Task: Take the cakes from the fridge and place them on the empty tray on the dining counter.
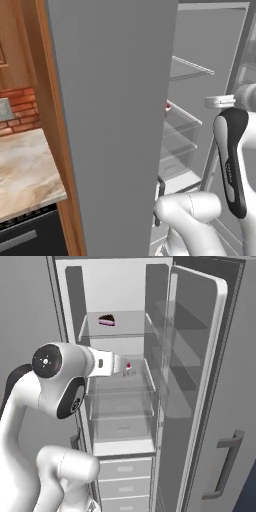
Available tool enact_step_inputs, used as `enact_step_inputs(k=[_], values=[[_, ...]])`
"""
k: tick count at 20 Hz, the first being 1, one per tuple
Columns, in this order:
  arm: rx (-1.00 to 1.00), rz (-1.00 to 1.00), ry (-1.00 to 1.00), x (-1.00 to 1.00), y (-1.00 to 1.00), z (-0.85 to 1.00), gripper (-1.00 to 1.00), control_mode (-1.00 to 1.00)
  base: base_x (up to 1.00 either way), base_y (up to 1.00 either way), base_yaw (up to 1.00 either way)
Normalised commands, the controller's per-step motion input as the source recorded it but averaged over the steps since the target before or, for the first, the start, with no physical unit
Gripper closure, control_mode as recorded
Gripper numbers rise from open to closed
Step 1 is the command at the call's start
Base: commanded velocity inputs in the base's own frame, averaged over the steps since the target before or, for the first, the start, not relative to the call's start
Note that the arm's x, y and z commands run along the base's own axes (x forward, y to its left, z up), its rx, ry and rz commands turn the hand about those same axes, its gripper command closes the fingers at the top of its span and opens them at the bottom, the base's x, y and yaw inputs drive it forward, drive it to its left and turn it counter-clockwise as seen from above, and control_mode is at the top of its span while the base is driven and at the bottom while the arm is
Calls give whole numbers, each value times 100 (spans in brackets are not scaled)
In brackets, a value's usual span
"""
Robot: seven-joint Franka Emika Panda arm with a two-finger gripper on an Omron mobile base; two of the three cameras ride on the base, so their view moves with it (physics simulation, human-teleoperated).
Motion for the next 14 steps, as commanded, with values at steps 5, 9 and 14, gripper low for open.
enact_step_inputs(k=[5, 9, 14], values=[[0, 0, 0, 0, 0, 0, -100, 100, 5, -50, 13], [0, 0, 0, 0, 0, 0, -100, 100, 10, -12, 12], [0, 0, 0, 0, 0, 0, -100, 100, 22, -4, 7]])
